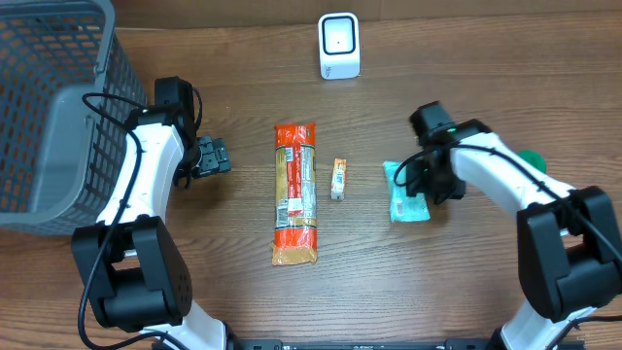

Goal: Scan the item barcode
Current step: 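Move the right gripper over the mint-green packet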

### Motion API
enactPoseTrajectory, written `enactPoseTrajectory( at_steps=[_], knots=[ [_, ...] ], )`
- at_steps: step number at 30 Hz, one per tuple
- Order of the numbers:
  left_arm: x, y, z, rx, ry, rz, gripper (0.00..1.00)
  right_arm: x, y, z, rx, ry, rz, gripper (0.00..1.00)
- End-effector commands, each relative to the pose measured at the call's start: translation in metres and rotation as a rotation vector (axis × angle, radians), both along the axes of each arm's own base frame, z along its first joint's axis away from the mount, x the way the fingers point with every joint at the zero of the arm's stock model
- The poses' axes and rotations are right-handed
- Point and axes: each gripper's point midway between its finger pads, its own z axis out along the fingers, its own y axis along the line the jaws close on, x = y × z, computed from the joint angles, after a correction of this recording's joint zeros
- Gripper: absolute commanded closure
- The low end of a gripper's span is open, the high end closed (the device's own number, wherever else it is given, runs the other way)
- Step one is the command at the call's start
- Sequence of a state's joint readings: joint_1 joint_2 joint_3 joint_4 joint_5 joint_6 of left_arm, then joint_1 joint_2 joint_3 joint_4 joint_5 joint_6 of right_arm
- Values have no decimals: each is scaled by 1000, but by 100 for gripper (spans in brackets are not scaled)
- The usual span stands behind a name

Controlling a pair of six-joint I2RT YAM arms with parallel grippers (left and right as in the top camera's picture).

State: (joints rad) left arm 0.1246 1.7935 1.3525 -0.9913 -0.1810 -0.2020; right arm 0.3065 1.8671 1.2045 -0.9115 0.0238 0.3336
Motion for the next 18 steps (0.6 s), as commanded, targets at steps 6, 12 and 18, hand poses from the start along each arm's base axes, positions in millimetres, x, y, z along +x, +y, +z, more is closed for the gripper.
enactPoseTrajectory(
  at_steps=[6,12,18],
  knots=[
    [2,2,9,15,-23,-13,0,11,3,23,171,24,-12,36],
    [2,2,9,15,-23,-14,0,3,10,42,220,34,19,43],
    [2,2,9,15,-23,-13,0,-6,36,58,386,41,70,96]
  ],
)
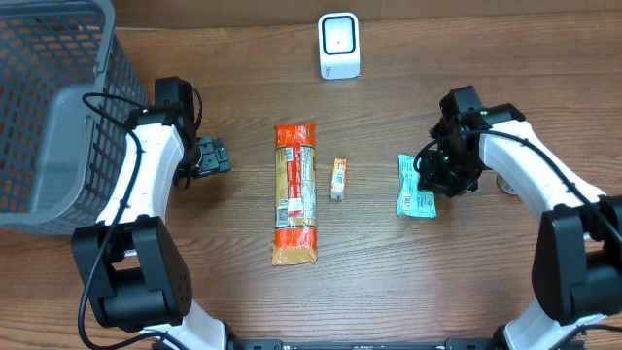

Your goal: Scan the item barcode

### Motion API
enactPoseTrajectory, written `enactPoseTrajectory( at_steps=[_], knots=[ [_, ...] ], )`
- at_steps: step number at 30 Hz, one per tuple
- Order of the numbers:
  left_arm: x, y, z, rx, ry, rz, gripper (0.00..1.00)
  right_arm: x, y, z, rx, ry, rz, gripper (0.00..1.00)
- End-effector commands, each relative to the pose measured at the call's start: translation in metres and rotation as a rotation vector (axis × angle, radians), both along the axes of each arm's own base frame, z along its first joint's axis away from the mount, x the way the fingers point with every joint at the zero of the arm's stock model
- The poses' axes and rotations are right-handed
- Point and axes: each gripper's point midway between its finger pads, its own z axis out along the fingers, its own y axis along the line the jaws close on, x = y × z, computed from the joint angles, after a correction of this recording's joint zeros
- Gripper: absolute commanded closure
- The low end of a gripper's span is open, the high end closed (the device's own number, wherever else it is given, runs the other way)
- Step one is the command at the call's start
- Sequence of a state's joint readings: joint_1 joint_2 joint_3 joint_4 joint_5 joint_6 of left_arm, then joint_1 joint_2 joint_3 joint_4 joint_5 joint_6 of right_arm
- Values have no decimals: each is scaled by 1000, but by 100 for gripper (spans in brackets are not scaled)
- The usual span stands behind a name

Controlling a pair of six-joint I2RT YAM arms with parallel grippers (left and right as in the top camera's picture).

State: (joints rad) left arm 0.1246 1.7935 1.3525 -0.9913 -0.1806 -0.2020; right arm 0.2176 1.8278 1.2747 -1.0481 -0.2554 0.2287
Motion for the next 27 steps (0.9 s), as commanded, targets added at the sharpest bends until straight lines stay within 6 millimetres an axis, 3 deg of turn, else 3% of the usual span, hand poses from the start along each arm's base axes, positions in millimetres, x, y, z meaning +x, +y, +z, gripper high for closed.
enactPoseTrajectory(
  at_steps=[1,6,19,27],
  knots=[
    [2,2,9,15,-23,-13,0,3,23,22,143,-46,43,96],
    [2,2,9,15,-23,-13,0,-4,42,20,272,-60,132,96],
    [2,2,9,15,-23,-13,0,-3,42,-22,288,-150,143,96],
    [2,2,9,15,-23,-13,0,-15,39,-47,288,-161,122,96]
  ],
)
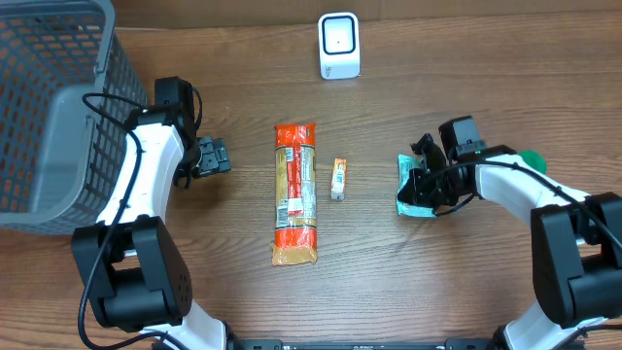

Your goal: Scan the item barcode

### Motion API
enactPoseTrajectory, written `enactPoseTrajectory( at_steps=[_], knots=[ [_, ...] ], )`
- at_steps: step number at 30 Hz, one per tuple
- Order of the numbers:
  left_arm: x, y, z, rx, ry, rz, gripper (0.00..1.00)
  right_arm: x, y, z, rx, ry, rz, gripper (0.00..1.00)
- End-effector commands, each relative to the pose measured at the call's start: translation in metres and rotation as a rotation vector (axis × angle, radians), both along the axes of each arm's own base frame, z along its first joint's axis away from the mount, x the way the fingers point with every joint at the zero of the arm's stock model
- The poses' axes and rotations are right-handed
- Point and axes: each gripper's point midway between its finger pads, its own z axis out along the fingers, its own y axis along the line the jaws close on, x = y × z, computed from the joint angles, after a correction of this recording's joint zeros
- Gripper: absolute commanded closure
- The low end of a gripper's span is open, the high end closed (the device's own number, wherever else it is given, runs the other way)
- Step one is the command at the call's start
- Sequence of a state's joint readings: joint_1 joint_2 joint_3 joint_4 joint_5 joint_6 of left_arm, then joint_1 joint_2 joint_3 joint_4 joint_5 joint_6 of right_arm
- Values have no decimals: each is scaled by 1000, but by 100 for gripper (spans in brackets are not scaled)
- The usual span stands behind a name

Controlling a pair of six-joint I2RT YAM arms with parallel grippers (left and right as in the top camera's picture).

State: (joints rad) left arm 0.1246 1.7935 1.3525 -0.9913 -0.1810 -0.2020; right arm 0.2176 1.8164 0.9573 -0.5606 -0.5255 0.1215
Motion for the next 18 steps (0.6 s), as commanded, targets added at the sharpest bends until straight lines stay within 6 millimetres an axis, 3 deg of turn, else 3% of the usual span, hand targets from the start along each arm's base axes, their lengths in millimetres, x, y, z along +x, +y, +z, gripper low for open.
enactPoseTrajectory(
  at_steps=[1,6,10,13,18],
  knots=[
    [2,2,9,15,-23,-13,0,-9,-3,-3,-11,4,-7,96],
    [2,2,9,15,-23,-13,0,-4,5,7,40,-7,4,96],
    [2,2,9,15,-23,-13,0,6,28,51,230,-35,77,96],
    [2,2,9,15,-23,-13,0,16,21,68,202,-41,56,96],
    [2,2,9,15,-23,-13,0,29,-10,58,7,-61,-3,96]
  ],
)
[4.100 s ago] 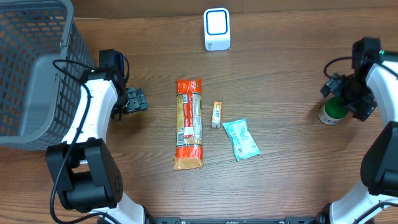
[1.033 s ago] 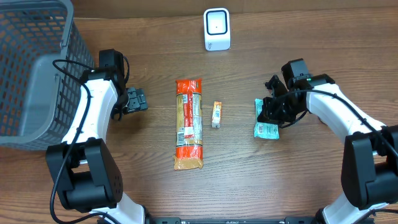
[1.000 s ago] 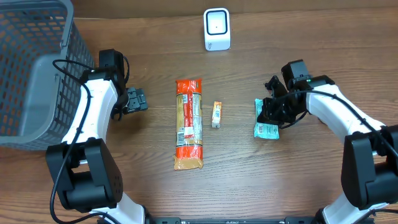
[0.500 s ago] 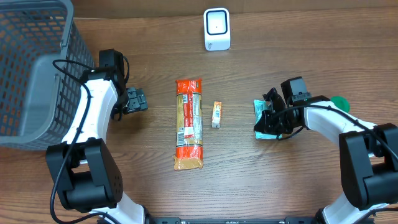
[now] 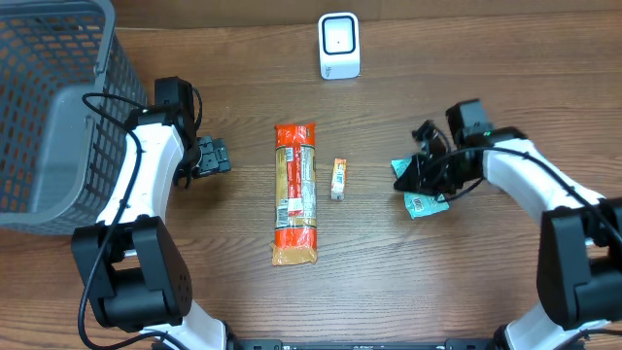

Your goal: Scan the item barcode

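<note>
A teal packet (image 5: 422, 200) with a white label hangs tilted at the right of the table, and my right gripper (image 5: 419, 175) is shut on its upper end. The white barcode scanner (image 5: 339, 46) stands at the far middle, well away from the packet. A long orange package (image 5: 295, 192) and a small orange box (image 5: 338, 179) lie in the middle of the table. My left gripper (image 5: 215, 156) rests open on the table left of the orange package, holding nothing.
A grey mesh basket (image 5: 49, 107) fills the far left corner next to the left arm. The wood table (image 5: 389, 282) runs bare along the front edge.
The teal packet lay flat under my right gripper; now it is tilted and turned, with one corner pointing left, in the gripper's hold. The left arm has not moved.
My right gripper was first over the teal packet lying right of the small box. Then the packet lay a little further right with the gripper at its edge. Later the gripper sat low across its upper end, and now it grips the packet, tilted.
</note>
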### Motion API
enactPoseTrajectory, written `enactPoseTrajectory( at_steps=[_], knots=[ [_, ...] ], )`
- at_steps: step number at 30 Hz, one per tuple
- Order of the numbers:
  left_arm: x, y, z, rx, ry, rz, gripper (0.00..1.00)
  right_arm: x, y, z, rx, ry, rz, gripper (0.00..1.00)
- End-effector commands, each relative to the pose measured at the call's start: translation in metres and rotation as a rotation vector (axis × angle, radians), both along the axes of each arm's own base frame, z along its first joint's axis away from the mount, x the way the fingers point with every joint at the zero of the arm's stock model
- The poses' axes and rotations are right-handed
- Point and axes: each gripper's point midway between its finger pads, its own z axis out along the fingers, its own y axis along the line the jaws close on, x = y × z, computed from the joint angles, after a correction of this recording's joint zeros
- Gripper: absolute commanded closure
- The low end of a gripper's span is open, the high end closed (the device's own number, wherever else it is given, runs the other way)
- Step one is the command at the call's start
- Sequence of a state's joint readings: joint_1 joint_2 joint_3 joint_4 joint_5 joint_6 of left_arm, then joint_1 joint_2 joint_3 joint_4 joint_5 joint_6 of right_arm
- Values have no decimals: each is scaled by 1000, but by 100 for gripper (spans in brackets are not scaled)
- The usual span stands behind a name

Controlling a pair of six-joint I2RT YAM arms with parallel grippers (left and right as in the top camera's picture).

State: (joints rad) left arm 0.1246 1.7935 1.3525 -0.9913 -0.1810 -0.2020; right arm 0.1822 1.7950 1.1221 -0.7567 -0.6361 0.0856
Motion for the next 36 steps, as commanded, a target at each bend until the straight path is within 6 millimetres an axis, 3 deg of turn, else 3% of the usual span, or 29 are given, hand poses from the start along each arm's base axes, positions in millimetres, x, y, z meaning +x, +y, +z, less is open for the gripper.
enactPoseTrajectory(
  at_steps=[1,12,20,29,36],
  knots=[
    [2,2,9,15,-23,-13,1,13,-22,3,-131,-67,-32,96],
    [2,2,9,15,-23,-13,0,-12,-53,-34,-312,34,-103,96],
    [2,2,9,15,-23,-13,0,-27,-54,-43,-319,75,-92,96],
    [2,2,9,15,-25,-13,0,-17,-38,-21,-221,68,-79,96],
    [3,2,9,15,-25,-14,0,-11,-37,-19,-219,47,-81,96]
  ],
)
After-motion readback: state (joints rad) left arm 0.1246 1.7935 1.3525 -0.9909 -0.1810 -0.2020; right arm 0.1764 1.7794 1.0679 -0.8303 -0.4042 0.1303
